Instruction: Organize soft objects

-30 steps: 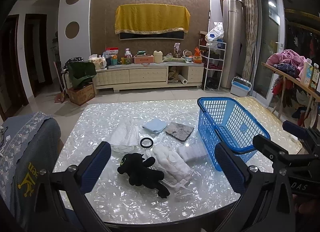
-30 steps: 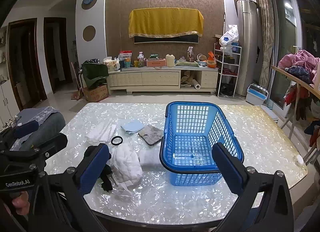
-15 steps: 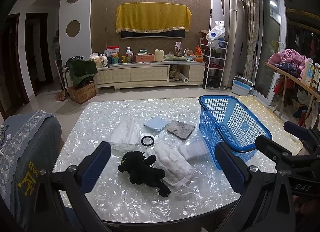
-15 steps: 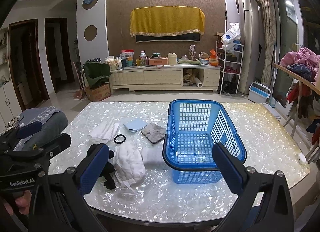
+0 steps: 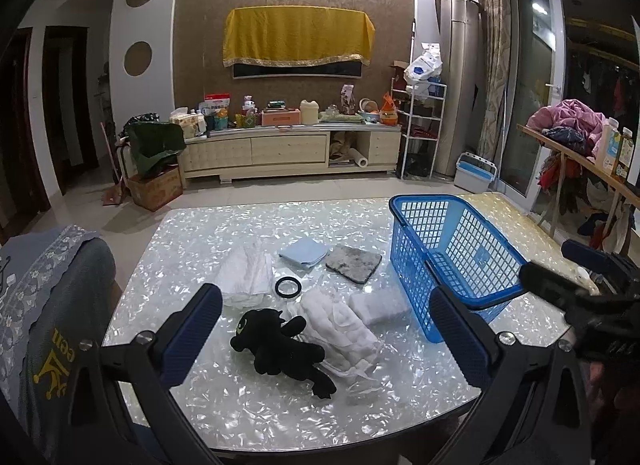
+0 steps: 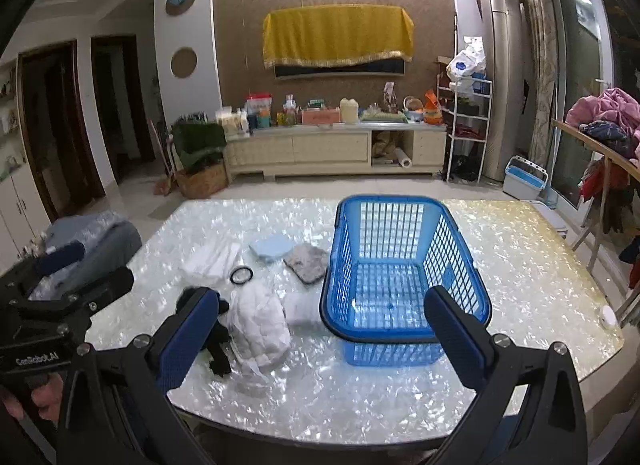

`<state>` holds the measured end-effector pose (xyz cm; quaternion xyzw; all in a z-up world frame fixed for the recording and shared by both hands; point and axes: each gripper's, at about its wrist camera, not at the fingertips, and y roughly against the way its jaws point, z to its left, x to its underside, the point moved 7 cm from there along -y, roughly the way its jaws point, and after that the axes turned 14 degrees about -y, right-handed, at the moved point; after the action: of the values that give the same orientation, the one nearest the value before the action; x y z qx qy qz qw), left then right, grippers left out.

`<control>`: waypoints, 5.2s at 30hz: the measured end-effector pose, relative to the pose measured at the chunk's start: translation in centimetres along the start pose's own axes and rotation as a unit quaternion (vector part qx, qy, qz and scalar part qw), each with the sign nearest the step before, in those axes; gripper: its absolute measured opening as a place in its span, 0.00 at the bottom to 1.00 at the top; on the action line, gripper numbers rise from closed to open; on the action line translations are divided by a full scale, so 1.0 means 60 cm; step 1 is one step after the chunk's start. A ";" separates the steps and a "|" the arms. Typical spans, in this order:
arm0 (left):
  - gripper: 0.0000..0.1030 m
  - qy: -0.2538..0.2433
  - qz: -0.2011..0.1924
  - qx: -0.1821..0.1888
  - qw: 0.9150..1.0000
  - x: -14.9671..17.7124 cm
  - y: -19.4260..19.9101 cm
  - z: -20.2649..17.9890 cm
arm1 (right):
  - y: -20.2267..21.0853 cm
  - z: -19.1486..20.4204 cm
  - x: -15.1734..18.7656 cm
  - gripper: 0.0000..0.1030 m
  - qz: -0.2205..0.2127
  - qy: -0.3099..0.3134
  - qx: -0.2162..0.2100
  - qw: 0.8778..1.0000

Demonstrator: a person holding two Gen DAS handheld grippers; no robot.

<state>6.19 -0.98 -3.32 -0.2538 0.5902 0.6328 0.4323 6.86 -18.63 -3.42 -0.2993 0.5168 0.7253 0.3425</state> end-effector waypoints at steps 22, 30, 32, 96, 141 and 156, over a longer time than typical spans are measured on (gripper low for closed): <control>1.00 0.003 0.082 0.028 0.996 -0.010 -0.091 0.077 | -0.091 0.039 -0.041 1.00 0.066 0.032 0.001 0.997; 1.00 -0.002 0.118 0.030 0.993 0.025 -0.125 0.142 | -0.168 0.094 -0.016 1.00 0.138 0.054 -0.017 0.989; 1.00 0.005 0.131 0.034 0.991 0.042 -0.136 0.160 | -0.186 0.105 -0.007 1.00 0.153 0.064 -0.020 0.986; 1.00 0.031 0.216 0.028 0.975 0.177 -0.191 0.245 | -0.295 0.248 0.112 0.41 0.288 0.135 -0.038 0.947; 1.00 -0.038 0.276 0.103 0.955 0.141 -0.538 0.297 | -0.240 -0.097 -0.097 0.42 0.210 0.029 0.082 0.974; 0.83 -0.041 0.290 0.140 0.946 0.154 -0.574 0.251 | -0.297 -0.122 -0.089 0.42 0.239 0.019 0.085 0.967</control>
<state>33.63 13.42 -26.53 0.0175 0.7024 0.6519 0.2852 24.96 -22.49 -11.03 -0.1504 0.6396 0.7337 0.1731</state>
